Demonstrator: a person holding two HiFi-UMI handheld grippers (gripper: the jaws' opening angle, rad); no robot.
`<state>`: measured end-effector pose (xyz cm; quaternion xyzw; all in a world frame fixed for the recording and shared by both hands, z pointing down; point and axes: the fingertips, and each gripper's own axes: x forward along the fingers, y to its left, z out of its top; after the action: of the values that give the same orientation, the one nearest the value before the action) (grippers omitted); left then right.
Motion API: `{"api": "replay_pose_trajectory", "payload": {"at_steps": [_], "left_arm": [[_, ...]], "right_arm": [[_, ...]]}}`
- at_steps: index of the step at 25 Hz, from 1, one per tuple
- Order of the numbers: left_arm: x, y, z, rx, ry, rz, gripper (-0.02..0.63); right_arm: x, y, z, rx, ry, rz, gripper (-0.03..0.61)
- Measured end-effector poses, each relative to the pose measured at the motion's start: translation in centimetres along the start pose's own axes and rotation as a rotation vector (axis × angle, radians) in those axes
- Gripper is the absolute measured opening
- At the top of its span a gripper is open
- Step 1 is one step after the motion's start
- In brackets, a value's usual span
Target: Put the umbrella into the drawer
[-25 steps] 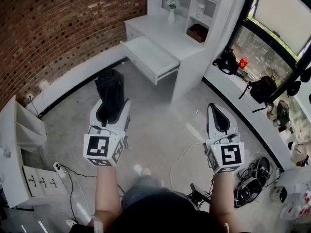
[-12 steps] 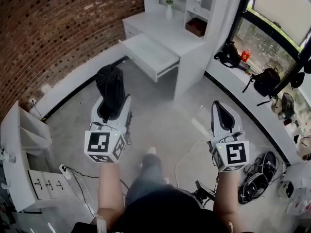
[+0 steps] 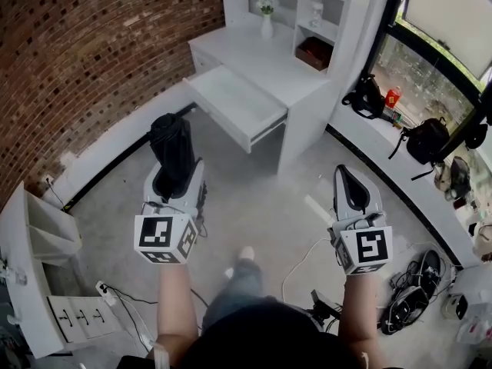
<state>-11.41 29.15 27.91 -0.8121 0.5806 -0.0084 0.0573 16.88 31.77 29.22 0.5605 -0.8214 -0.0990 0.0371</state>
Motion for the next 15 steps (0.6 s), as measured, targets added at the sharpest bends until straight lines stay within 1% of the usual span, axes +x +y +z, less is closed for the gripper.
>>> {"api": "replay_pose_trajectory", "payload": {"at_steps": [9,15], "left_arm": [[11.7,8.0,-1.3,-0.007,0.013,-0.014,0.233],[16.9,12.2,-2.4,-0.014,0.030,-0.023,0.233]], "right_arm": [[14.1,-0.8,-0.5,0.001,0.025,0.002,0.002],[21.2,-0.6,-0.6,-0.013,0.039,0.010,0.002]]}}
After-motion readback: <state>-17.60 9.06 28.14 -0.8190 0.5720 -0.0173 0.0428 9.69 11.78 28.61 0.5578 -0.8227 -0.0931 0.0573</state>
